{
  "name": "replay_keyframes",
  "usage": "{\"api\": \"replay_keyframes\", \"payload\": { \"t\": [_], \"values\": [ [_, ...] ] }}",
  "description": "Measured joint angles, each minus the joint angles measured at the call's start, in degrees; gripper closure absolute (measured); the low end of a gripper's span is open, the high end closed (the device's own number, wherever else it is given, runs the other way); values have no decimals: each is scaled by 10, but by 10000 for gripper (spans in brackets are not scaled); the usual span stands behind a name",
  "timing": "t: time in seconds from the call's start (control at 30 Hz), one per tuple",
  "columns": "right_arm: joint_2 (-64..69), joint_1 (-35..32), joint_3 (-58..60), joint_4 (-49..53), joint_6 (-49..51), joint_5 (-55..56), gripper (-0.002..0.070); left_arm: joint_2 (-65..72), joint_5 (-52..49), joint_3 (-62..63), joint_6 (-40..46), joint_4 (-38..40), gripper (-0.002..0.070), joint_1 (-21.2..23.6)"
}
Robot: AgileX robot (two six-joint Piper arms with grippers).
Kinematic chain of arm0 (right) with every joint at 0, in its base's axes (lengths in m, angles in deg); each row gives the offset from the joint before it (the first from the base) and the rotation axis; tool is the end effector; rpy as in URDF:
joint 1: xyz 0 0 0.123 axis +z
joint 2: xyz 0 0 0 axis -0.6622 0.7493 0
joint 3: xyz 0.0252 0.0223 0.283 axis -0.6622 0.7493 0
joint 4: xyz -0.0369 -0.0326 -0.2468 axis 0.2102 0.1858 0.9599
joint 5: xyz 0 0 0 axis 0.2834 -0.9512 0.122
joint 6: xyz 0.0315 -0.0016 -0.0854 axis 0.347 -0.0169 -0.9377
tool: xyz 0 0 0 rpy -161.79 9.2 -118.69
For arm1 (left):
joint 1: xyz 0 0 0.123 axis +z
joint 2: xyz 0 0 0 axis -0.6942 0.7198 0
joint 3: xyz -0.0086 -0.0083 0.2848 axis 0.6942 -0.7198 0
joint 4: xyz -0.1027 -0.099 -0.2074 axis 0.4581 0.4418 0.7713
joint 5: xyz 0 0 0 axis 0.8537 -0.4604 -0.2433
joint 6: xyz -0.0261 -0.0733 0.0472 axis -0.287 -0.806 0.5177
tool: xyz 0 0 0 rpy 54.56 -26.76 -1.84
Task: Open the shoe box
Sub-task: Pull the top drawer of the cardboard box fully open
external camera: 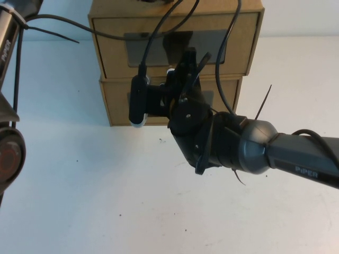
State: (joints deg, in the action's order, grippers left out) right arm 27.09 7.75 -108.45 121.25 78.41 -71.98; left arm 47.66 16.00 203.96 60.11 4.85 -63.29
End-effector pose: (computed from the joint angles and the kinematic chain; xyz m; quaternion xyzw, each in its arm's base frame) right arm 0.3445 0.3137 0.2486 -0.5302 0.5984 -0.3190 0.5089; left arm 0.4396 -0.1955 0.4035 0.2982 0.8368 -0.2392 0.3921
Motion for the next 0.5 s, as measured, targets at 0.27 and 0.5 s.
{"api": "replay_keyframes", "payload": {
  "t": [0.27, 0.5],
  "values": [
    [-12, 11, 5, -22, -2, -8, 671, 0, -3, 0, -3, 1, 680, 0],
    [-28, 16, 15, -66, -36, -9, 672, 0, -3, 0, -7, 1, 680, 0]
  ]
}}
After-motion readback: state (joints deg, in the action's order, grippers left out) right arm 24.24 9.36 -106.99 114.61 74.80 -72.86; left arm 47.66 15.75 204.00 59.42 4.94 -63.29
